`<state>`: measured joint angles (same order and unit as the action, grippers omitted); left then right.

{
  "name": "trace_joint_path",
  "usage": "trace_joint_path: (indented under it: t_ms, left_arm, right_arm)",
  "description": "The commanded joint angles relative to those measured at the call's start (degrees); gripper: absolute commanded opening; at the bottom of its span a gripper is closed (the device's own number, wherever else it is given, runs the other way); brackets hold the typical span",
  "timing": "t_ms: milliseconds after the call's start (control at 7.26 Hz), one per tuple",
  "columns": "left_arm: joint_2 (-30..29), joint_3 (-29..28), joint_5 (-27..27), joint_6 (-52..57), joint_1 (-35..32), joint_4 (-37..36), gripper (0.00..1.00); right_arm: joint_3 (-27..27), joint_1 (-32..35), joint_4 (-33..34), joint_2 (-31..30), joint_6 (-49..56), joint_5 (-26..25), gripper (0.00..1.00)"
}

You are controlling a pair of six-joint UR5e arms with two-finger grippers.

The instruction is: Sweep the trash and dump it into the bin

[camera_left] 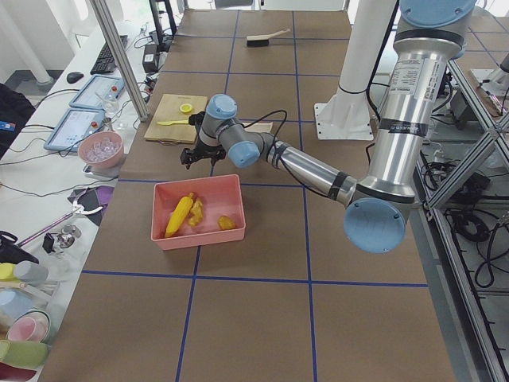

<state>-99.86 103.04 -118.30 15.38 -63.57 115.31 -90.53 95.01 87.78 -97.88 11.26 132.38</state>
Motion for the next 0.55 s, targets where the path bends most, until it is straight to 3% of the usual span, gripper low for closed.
trace_joint_path:
  t_ms: [0, 276, 413]
  left_arm:
    - [0.4, -0.4, -1.9, 0.0, -5.5, -8.8, 0.98]
    - [1.5, -2.4, -14.4, 0.0, -11.8, -17.2, 0.98]
    - [4.1, -2.5, -18.9, 0.0, -14.1, -18.0, 0.98]
  right_arm:
    - [-0.1, 0.0, 0.0, 0.1, 0.0, 0.0, 1.0]
    - [-0.1, -0.1, 0.0, 0.1, 0.1, 0.0, 1.0]
    - [0.0, -0.1, 0.0, 0.0, 0.1, 0.0, 1.0]
